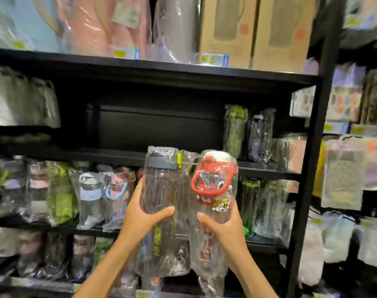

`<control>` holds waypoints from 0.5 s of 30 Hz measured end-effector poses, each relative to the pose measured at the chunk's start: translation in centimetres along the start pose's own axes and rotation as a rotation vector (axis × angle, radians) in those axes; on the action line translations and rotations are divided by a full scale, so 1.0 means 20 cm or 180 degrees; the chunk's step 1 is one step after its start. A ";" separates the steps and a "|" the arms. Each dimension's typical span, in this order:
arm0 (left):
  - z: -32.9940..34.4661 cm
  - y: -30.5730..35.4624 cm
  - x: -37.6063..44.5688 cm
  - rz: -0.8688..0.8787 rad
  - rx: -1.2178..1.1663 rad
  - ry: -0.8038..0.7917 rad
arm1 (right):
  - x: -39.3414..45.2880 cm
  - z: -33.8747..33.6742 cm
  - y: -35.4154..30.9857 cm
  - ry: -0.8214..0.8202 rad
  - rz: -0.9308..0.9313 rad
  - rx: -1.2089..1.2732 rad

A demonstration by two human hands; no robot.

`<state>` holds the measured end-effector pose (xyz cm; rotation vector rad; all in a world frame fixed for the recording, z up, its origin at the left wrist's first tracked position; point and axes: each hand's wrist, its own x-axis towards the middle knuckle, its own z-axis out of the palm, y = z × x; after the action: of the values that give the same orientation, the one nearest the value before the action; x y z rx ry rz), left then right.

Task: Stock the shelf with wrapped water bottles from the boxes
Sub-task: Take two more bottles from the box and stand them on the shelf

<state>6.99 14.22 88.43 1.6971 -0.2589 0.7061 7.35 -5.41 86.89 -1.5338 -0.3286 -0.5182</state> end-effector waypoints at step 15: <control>-0.02 0.18 0.71 0.0569 -0.0050 -0.0092 | 0.79 0.11 -0.25 -0.0048 -0.0220 0.0473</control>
<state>16.28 16.50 99.58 1.6840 -0.4393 0.8092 18.58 -4.72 99.33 -1.3870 -0.4239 -0.5249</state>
